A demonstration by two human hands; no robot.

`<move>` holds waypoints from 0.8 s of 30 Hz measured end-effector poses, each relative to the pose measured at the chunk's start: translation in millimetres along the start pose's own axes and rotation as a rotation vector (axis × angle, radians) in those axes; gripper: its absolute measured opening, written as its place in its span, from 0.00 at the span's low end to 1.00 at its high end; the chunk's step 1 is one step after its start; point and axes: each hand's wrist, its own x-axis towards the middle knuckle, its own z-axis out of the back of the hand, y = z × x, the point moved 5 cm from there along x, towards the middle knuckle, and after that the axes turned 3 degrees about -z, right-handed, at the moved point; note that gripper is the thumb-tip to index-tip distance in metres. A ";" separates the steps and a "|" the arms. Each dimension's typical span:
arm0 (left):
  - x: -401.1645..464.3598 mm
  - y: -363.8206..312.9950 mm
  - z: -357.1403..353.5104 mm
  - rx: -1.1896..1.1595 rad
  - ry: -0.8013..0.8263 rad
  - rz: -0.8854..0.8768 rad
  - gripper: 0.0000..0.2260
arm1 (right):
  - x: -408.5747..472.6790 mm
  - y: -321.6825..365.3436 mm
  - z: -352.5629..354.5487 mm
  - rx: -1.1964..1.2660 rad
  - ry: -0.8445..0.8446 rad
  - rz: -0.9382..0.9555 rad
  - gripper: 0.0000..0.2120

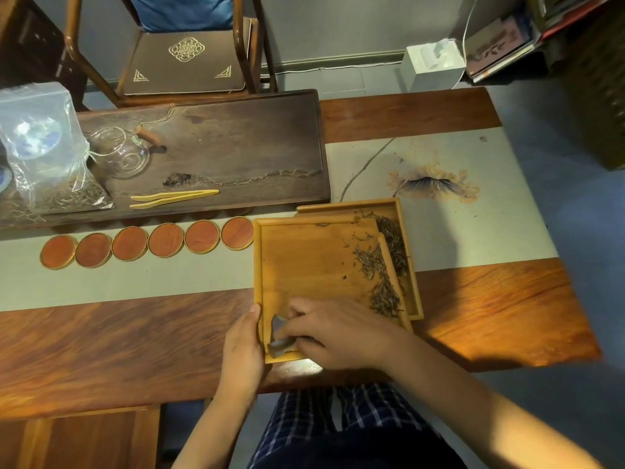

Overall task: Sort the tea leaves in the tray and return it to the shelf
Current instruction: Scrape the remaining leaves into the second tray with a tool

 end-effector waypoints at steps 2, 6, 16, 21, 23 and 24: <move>1.5 1.0 -0.7 0.018 0.011 -0.018 0.18 | 1.5 4.0 3.1 -0.022 0.020 0.041 0.15; 1.2 -0.2 -5.9 -0.022 0.039 -0.016 0.20 | 7.4 6.4 8.4 -0.071 0.069 0.068 0.13; 1.9 6.8 5.1 0.063 -0.017 0.062 0.18 | -21.0 -33.8 14.8 -0.034 0.233 -0.071 0.14; 3.2 3.1 6.2 0.040 -0.015 0.068 0.17 | -11.3 -33.9 28.5 0.150 0.147 -0.125 0.14; 2.8 1.3 3.4 0.026 -0.008 0.053 0.17 | -0.1 -21.8 28.3 0.155 0.160 -0.082 0.15; 2.9 0.5 2.2 0.015 -0.008 0.051 0.17 | 5.1 -15.2 26.5 0.147 0.180 -0.057 0.15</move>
